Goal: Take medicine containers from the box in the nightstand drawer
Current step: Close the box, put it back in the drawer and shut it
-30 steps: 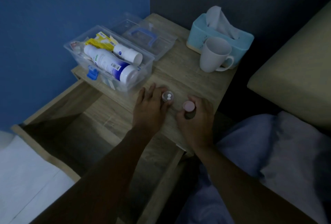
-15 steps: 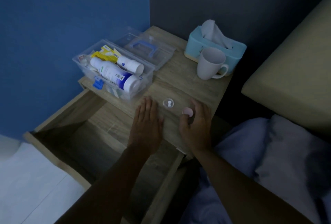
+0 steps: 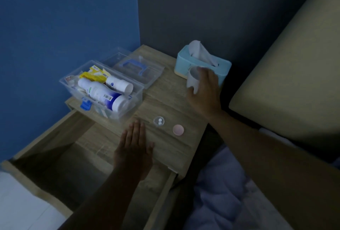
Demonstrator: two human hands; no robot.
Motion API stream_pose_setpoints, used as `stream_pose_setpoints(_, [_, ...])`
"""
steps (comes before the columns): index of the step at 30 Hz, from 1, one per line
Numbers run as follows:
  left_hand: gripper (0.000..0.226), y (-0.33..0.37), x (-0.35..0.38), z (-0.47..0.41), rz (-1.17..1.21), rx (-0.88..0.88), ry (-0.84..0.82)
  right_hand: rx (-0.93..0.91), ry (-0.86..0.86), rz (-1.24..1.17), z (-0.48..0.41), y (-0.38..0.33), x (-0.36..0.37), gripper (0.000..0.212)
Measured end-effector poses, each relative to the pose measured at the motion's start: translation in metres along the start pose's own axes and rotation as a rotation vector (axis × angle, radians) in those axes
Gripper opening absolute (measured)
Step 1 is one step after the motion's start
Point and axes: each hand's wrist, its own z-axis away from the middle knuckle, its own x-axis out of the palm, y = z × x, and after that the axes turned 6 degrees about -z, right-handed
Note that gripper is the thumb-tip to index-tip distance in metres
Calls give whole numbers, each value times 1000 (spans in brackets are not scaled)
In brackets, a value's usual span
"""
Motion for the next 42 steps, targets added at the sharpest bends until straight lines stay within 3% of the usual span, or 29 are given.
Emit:
stream_pose_setpoints(4, [79, 1, 3, -1, 19, -7, -3, 115, -152, 248, -47, 16, 2, 86])
stream_pose_setpoints(13, [79, 2, 4, -1, -34, -14, -7, 198, -263, 244, -72, 23, 4, 89])
stream_pose_setpoints(16, [72, 1, 4, -2, -22, -16, -24, 147, -357, 266, -76, 14, -6, 88])
stream_pose_setpoints(20, [71, 2, 3, -2, -11, -29, -38, 23, -358, 210, -67, -6, -12, 84])
stream_pose_setpoints(25, [71, 2, 0, -2, 31, -28, -56, -71, -413, 154, -42, -30, -14, 99])
stream_pose_setpoints(28, [70, 2, -2, 0, 49, -30, -53, -104, -497, 145, -26, -34, -12, 94])
stream_pose_setpoints(31, [70, 3, -4, 0, 40, -38, -49, -118, -528, 159, -15, -34, -11, 88])
stream_pose_setpoints(42, [69, 2, -2, 2, 50, -39, -43, -51, -531, 146, -2, -35, -3, 100])
